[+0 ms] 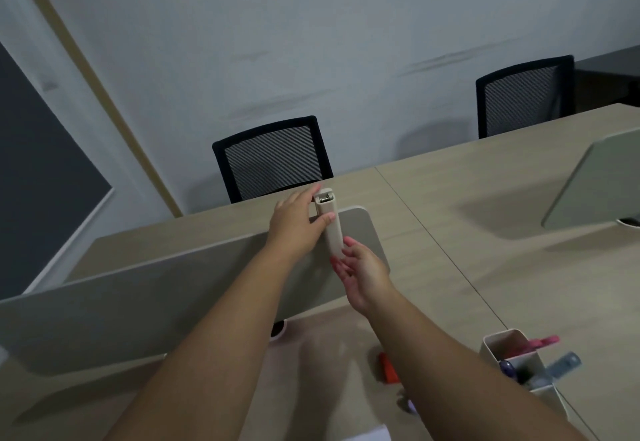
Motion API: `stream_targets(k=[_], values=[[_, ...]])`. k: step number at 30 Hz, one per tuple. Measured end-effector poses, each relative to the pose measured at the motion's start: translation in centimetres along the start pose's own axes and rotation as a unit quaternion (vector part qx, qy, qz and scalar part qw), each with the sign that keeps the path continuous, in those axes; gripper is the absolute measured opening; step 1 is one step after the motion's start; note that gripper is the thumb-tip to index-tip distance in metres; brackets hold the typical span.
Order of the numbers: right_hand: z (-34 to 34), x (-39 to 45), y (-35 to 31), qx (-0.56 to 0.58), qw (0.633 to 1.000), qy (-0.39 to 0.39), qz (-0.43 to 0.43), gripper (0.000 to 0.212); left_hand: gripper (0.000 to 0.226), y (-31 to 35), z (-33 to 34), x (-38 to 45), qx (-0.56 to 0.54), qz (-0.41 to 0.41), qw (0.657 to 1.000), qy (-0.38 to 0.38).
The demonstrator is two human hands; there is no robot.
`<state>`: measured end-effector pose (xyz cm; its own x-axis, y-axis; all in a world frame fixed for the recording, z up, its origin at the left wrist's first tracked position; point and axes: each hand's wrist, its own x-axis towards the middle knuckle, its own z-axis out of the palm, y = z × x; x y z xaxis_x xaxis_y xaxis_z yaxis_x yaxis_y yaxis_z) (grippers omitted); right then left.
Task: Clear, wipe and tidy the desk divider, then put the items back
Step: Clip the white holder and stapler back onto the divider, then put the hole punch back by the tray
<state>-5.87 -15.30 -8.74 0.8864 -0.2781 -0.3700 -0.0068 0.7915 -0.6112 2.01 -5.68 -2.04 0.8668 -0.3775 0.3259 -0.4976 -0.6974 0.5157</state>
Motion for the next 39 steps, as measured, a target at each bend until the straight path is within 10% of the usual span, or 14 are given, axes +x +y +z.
stream_targets(k=[9,13,18,21,34,39], values=[[-3.2,0.2,-0.7,-0.11,0.994,0.02,-0.015,0.028,0.072,0.0,2.0,-3.0,-0.077,-0.059,0.991,0.091],[-10.6,0.0,0.3,-0.364,0.913,0.18,-0.048,0.032,0.044,-0.7,6.6,-9.1,-0.097,-0.054,0.972,0.207],[-17.4,-2.2,3.0,-0.576,0.762,0.294,0.026,0.043,0.048,-3.0,15.1,-16.3,-0.088,-0.18,0.965,-0.171],[-19.0,-2.4,3.4,-0.593,0.759,0.267,0.043,0.045,0.047,-2.7,18.9,-19.1,-0.027,-0.195,0.933,-0.302],[-18.8,-3.0,3.4,-0.676,0.718,0.158,0.043,0.034,0.005,-6.1,20.8,-20.0,-0.237,-0.312,0.903,-0.175],[-15.2,-1.8,4.7,-0.62,0.78,0.074,-0.029,0.03,0.009,-6.6,17.0,-19.8,-0.256,-0.335,0.9,-0.111]])
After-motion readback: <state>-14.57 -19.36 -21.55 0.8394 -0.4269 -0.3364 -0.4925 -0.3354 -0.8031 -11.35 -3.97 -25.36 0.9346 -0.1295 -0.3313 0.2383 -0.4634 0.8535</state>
